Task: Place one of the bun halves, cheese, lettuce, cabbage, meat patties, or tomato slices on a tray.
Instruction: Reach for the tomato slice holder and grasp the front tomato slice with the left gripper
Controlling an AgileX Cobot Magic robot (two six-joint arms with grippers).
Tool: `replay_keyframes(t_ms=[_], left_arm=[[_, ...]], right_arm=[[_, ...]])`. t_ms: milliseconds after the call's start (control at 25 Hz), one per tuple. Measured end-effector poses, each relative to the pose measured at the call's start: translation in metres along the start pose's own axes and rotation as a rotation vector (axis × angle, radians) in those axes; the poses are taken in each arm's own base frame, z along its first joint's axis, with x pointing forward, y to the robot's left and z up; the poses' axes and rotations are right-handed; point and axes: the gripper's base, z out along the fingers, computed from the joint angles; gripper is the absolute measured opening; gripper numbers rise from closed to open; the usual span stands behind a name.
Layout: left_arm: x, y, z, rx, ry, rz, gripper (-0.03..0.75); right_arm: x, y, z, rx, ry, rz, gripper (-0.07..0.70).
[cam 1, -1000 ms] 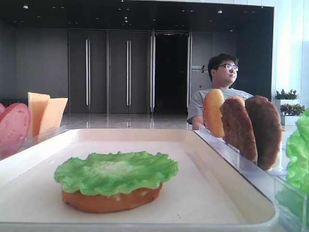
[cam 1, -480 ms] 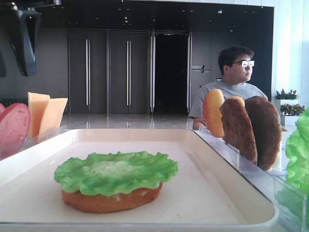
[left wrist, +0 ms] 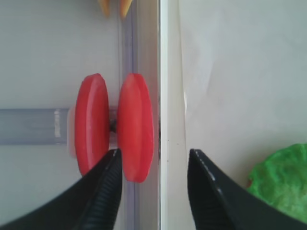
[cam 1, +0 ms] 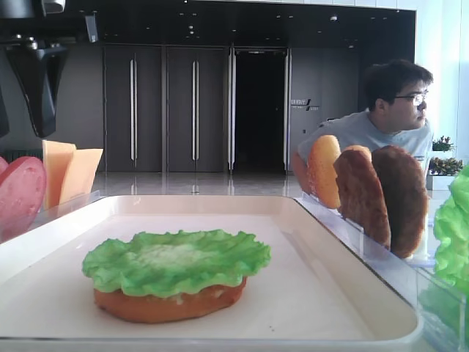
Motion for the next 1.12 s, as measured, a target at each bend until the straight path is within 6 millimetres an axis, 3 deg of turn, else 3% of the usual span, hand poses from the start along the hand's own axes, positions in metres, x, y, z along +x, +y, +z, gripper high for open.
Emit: replay_keyframes(t_ms=[520,800,920,1120], left_arm=[[0.0,-0.008,0.048,-0.034,0.046,0.008,0.348],[0.001,-0.008,0.052,-0.046,0.051,0.022,0.344],[0.002,-0.007,0.052,-0.055,0.06,0.022,0.302],[0.003,-0.005,0.051,-0.077,0.081,0.025,0.152]], right_arm=[[0.0,0.0,0.0,0.0,0.0,0.0,0.29],[0.0,0.0,0.0,0.0,0.0,0.0,0.29],[0.0,0.0,0.0,0.0,0.0,0.0,0.29],[0.0,0.0,0.0,0.0,0.0,0.0,0.29]])
